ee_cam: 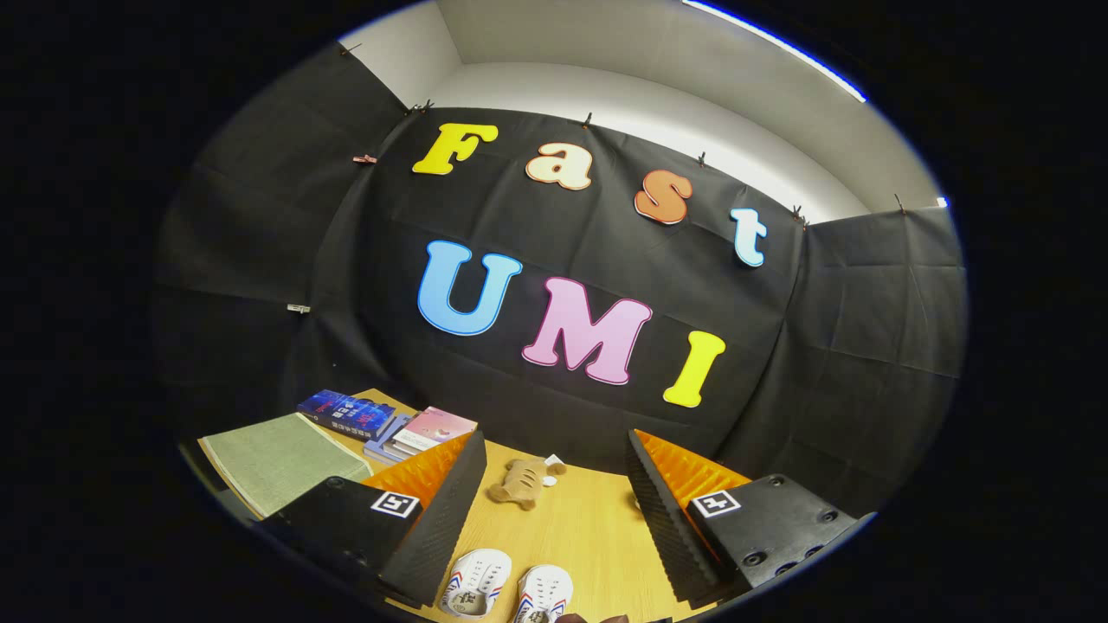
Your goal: Open the storage box then place both shoes into the box .Put the left shoe in first, then the right shoe, with the right side of both shoes facing outward in a uniform manner.
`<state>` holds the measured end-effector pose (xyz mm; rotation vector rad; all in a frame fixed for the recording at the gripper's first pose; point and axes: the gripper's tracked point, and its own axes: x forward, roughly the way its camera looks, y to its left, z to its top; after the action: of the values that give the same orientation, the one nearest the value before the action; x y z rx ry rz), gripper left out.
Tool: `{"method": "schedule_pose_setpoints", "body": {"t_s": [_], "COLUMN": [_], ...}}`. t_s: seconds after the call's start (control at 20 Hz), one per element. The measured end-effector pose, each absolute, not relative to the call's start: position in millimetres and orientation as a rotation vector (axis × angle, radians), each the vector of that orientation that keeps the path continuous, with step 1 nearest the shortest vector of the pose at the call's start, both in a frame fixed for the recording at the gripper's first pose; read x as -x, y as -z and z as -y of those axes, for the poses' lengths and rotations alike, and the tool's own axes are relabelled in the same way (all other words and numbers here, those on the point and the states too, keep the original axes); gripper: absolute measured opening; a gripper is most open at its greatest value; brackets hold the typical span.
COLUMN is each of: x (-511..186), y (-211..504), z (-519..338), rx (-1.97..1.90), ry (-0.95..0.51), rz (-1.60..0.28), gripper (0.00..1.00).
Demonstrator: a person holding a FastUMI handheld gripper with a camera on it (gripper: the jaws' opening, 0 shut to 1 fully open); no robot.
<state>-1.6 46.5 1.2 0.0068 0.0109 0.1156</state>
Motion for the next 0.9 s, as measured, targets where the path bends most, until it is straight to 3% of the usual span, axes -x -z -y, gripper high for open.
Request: {"method": "schedule_pose_setpoints", "body": {"t_s": [0.4, 0.9], "x": [3, 28], "y": [26, 97], "z": [-127, -245], "rx": [-0.179, -0.55], "ry": [-0.439, -0.889], "rz": [-0.131, -0.481], "gripper": [0.98, 0.99]}}
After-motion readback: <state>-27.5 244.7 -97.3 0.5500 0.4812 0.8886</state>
